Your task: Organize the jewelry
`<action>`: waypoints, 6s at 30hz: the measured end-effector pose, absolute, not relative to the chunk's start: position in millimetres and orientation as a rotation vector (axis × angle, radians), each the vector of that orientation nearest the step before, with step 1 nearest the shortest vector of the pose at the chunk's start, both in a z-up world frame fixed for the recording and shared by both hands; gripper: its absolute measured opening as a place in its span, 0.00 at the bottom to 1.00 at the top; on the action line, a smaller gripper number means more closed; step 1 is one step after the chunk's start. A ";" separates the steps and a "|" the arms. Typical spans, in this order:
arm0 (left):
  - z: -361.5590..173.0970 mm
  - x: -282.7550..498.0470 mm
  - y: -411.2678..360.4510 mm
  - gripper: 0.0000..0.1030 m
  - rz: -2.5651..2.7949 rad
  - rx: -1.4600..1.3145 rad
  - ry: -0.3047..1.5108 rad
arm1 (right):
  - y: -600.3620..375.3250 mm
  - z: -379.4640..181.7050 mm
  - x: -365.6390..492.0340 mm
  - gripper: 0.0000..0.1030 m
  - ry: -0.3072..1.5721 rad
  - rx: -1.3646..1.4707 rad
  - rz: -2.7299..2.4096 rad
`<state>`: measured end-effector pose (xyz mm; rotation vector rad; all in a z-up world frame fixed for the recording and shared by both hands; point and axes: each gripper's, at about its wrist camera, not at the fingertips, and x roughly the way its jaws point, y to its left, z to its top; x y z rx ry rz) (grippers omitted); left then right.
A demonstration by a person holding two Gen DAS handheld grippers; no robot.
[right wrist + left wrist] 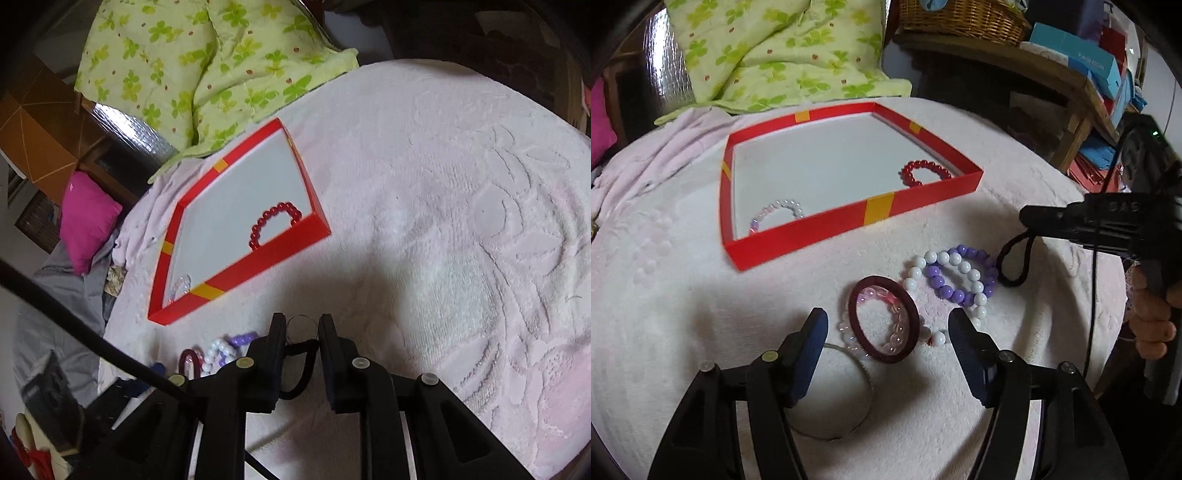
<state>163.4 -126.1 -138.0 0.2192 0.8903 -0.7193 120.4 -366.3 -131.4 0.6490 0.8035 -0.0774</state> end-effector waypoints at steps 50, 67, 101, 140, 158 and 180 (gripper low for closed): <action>-100.2 291.8 -149.9 0.08 -0.690 0.184 0.758 | -344.0 -85.7 275.5 0.19 0.644 0.564 -0.022; -106.9 307.2 -141.3 0.55 -0.610 0.190 0.761 | -356.1 -92.7 296.7 0.24 0.659 0.602 -0.072; -118.6 73.0 -46.4 0.73 -0.282 0.266 0.731 | -300.9 -61.0 49.8 0.50 0.596 0.433 0.064; 33.7 -40.6 -53.6 0.93 -0.038 0.296 0.397 | -234.5 -12.1 -44.6 0.51 0.374 0.025 -0.229; 38.9 -40.7 -28.6 0.93 -0.089 0.164 0.412 | -206.8 40.6 -81.3 0.56 0.390 -0.048 -0.329; 3.0 3.7 2.9 0.93 -0.055 0.119 0.536 | -189.7 16.5 -36.6 0.56 0.514 -0.045 -0.193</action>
